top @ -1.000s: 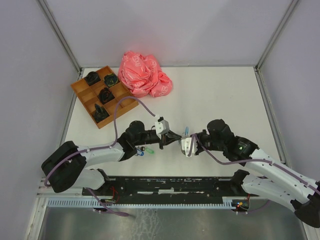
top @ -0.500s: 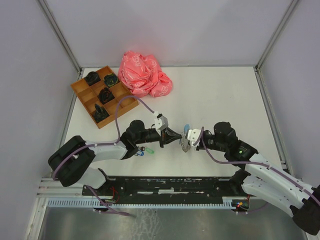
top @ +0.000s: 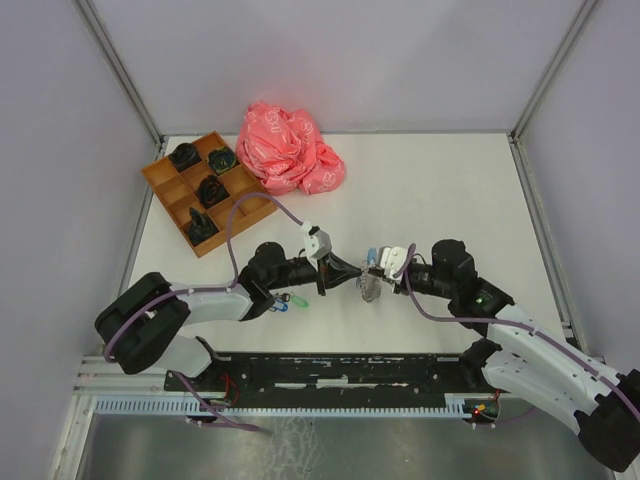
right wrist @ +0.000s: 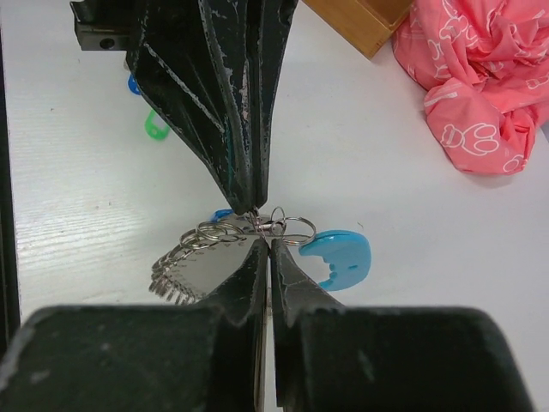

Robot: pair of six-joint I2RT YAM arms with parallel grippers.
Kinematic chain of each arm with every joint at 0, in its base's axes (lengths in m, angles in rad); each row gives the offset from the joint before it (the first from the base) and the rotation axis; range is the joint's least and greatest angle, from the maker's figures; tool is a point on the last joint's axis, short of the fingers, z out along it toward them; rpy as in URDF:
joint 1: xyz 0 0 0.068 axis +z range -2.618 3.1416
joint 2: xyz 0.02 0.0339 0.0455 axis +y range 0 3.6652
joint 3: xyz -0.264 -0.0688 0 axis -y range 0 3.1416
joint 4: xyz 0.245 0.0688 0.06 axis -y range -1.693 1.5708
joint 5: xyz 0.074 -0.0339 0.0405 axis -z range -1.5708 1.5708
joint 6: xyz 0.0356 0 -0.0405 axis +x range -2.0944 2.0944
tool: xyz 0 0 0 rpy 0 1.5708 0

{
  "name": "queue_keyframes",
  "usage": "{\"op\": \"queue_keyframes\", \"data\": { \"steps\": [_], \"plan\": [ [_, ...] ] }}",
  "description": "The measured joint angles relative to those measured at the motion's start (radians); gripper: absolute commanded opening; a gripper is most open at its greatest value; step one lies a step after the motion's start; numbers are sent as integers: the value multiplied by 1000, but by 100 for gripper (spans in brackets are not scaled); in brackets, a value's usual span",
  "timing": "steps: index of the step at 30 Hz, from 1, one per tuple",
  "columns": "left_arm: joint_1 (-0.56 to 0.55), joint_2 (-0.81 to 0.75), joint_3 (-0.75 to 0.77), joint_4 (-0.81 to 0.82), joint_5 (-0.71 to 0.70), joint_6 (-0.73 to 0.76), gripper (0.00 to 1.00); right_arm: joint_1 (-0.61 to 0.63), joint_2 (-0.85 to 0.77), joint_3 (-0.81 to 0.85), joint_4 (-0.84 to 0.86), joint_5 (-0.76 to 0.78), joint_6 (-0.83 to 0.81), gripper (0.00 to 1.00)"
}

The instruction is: Put the keys on the keyring

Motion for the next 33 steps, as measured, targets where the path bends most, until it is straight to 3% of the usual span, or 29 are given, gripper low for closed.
{"op": "queue_keyframes", "data": {
  "steps": [8, 22, 33],
  "plan": [
    [-5, -48, 2, -53, 23, 0, 3, 0, 15, 59, -87, -29, -59, 27],
    [-11, -95, 49, -215, 50, 2, 3, 0, 61, 245, -386, -126, -295, 38],
    [-11, -119, 69, -272, 50, 2, 3, 0, 134, 315, -547, -171, -414, 38]
  ]
}}
